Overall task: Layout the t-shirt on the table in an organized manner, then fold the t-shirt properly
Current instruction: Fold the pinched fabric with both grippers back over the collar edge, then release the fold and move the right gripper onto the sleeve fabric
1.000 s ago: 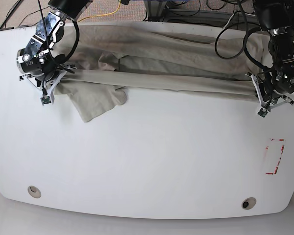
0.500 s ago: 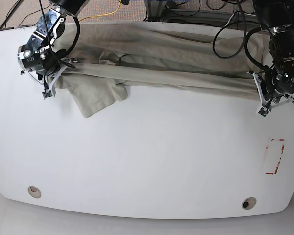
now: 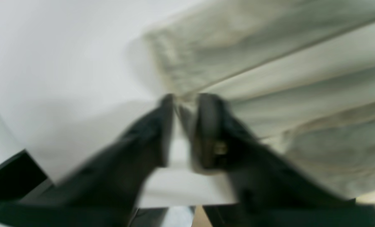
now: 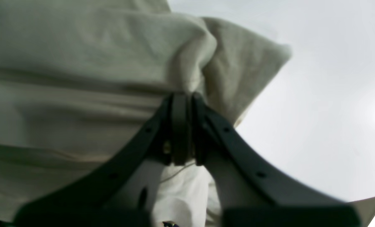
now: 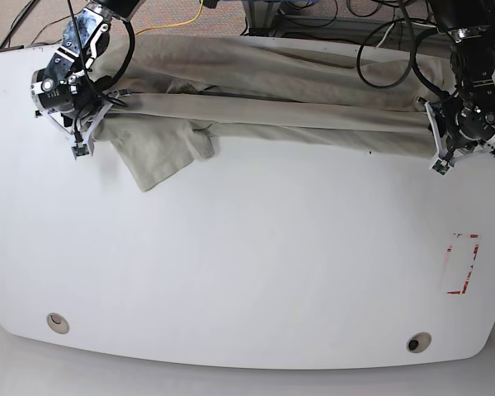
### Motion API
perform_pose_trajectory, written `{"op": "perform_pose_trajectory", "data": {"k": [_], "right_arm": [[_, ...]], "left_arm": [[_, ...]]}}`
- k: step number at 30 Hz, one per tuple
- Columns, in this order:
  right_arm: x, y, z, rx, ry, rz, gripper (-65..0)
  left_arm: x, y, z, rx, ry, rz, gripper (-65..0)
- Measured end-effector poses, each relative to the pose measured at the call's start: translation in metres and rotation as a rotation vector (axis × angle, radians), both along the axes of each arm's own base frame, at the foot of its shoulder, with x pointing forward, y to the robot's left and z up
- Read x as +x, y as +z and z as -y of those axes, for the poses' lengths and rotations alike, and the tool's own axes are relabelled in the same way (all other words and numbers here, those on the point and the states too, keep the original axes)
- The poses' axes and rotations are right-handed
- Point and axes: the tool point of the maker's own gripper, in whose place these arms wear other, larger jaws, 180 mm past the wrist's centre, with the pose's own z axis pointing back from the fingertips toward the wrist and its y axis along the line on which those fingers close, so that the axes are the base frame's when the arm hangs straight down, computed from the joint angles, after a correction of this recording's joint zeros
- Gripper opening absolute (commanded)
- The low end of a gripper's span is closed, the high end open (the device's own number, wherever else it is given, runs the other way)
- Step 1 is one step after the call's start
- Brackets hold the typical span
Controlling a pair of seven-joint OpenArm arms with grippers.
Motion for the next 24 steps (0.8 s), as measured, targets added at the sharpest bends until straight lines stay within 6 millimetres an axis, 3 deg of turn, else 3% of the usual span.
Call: {"op": "perform_pose_trajectory", "data": {"k": [2, 5, 9, 15, 20, 24], "right_arm": [[0.000, 0.000, 0.001, -0.005, -0.001, -0.003, -34.7], [-0.001, 0.000, 0.002, -0.007, -0.002, -0.004, -21.2], [-0.001, 0.003, 0.004, -0.016, -0.006, -0.001, -10.1], [0.014, 0.021, 0.006, -0.043, -0.005, 0.059, -9.0], [0.050, 0.038, -0.009, 0.045, 0.026, 0.206, -8.7], [0.074, 0.036, -0.026, 0.159, 0.043, 0.266, -8.7]], "left_arm": [[-0.001, 0.000, -0.001, 0.003, 0.004, -0.002, -33.2], [-0.003, -0.001, -0.003, 0.011, 0.006, -0.011, -32.4], [-0.002, 0.000, -0.003, 0.010, 0.006, -0.008, -32.1], [0.000, 0.001, -0.003, 0.010, 0.006, -0.002, -31.9], [0.005, 0.013, 0.000, 0.027, -0.009, 0.032, -31.9], [0.013, 0.026, 0.003, 0.039, -0.025, 0.075, -31.9]]}}
